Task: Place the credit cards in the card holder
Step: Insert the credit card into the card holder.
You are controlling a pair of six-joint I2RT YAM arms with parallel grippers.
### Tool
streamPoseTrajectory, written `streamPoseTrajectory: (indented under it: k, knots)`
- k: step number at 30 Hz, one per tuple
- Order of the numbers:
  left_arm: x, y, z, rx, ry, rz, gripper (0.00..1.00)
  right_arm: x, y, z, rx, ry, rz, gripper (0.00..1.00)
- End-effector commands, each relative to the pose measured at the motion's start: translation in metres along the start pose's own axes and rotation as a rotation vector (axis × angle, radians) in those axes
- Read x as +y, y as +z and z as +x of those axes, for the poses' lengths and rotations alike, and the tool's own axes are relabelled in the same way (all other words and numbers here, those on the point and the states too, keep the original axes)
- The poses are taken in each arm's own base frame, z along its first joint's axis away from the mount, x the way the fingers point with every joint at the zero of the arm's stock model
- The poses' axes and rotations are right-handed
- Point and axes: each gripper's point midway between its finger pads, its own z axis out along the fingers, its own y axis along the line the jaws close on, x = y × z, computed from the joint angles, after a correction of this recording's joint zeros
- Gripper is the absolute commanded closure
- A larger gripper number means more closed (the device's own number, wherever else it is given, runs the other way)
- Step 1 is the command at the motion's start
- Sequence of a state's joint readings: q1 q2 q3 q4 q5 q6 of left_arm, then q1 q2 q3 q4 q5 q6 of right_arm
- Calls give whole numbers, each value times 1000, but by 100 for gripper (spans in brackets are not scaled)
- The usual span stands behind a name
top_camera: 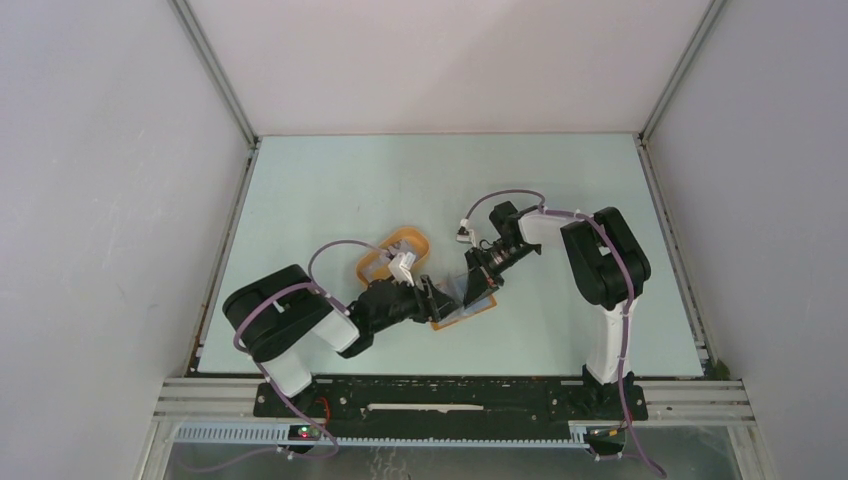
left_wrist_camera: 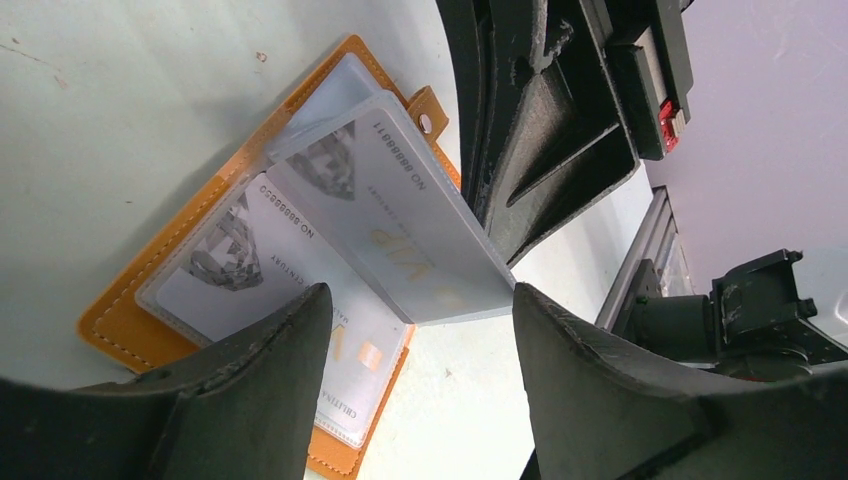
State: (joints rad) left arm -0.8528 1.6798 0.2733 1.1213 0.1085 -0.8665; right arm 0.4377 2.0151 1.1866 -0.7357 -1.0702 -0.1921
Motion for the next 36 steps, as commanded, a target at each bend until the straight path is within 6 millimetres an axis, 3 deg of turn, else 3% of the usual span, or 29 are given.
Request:
streamPoseTrajectory:
  k: [1, 21, 36]
  knots:
    - [-5, -6, -10, -45, -22, 31, 29, -1, 0, -8, -8, -42, 18, 91]
    - [-1, -18, -12, -71, -95, 62, 29, -5, 4, -7, 9, -52, 52, 88]
    - [20, -23, -5, -60, -117, -31, 46, 2, -6, -13, -8, -97, 67, 86]
